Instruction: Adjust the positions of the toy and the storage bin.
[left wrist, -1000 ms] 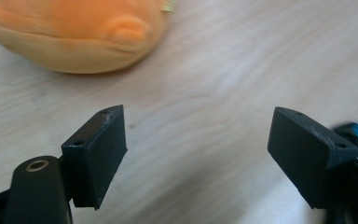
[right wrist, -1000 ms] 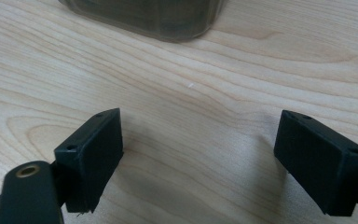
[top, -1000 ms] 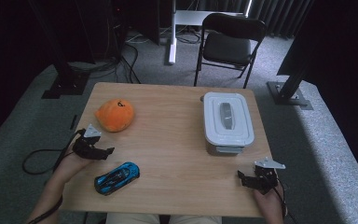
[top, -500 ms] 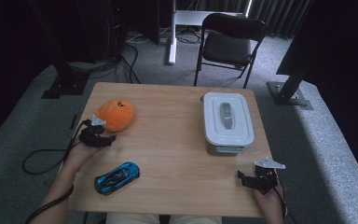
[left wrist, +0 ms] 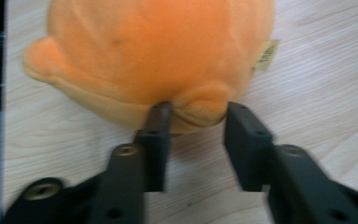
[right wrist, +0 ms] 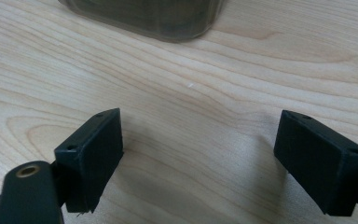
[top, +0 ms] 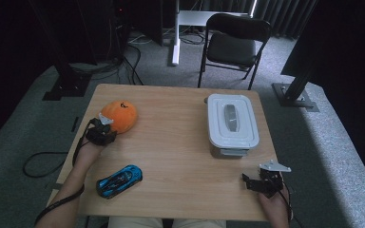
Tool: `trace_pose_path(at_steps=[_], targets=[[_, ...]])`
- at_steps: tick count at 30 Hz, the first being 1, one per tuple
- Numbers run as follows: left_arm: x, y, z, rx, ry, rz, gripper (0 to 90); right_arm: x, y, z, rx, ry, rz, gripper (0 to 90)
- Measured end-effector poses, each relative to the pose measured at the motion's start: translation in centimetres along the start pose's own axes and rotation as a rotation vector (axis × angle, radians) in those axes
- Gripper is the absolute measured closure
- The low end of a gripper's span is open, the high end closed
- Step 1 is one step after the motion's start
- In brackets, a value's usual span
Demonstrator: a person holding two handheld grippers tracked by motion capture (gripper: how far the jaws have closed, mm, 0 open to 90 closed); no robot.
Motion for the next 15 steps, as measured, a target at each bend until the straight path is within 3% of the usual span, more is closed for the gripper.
trace_pose_path(at_steps=[3, 6, 12, 15], targets=[[0.0, 0.0, 0.3, 0.002, 0.001, -0.016, 79.8, 0.0, 0.0, 0.0, -0.001, -0.001, 0.000, 15.0], [0.0, 0.3, 0.7, -0.005, 0.006, -0.013, 84.3, 0.0, 0.0, 0.0, -0.002, -0.001, 0.000, 15.0], [0.4, 1.4, 1.9, -0.060, 0.002, 0.013, 84.7, 0.0, 0.0, 0.0, -0.003, -0.001, 0.000, 15.0], [0.8, 2.2, 2.9, -0.083, -0.023, 0.027, 84.5, 0.0, 0.0, 0.0, -0.003, -0.001, 0.000, 15.0]])
Point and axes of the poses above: each handheld gripper's, and its own axes: y roughly backward along the jaws, x roughly out of its top, z roughly to its right, the point moved 1 cm from there along -y, roughly forward along the jaws, and after that the axes turned 11 degrees about -y, right-handed, at the moved point
